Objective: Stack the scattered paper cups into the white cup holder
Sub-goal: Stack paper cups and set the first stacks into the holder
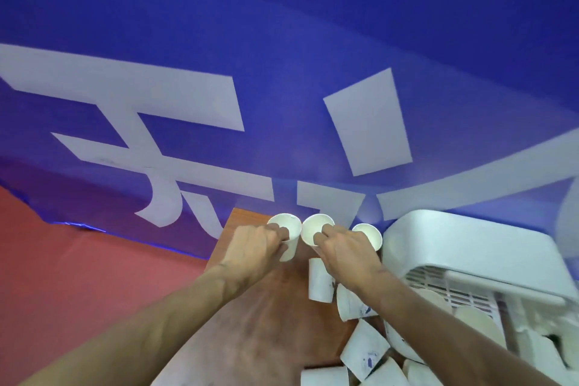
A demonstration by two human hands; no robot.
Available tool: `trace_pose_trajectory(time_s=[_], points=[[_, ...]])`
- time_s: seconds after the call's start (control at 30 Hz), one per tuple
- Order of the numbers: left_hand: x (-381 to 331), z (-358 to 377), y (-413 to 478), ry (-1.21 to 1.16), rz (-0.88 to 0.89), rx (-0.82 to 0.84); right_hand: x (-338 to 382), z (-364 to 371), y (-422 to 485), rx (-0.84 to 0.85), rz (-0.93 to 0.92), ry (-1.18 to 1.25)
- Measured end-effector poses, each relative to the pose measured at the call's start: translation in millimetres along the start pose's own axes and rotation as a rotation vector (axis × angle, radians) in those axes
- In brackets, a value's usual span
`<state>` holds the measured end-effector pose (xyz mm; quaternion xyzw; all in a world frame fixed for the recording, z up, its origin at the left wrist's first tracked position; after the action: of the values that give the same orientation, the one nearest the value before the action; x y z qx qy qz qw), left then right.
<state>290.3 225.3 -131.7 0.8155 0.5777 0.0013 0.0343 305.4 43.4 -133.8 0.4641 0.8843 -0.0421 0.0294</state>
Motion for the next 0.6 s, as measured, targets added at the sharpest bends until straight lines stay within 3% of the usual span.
trace_pose_trajectory(time_s=[0.3,0.6], points=[[-108,-63,-34,0.051,0.048,-0.089,-23,-47,-121,-0.237,0.125,0.049],[-219,-66,-64,0.092,0.308,-0.11,-52,-24,-270,-0.342,0.263,0.218]])
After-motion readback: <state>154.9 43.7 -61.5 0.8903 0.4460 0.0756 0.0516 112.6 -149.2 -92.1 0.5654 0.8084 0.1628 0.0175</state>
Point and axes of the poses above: each hand's wrist, its own y-axis towards the middle knuckle, its own z-axis out of the palm, x = y × z, the point moved 3 cm from there along y, towards the middle knuckle, and after that the axes turned 2 degrees about -y, right-handed, at the moved point
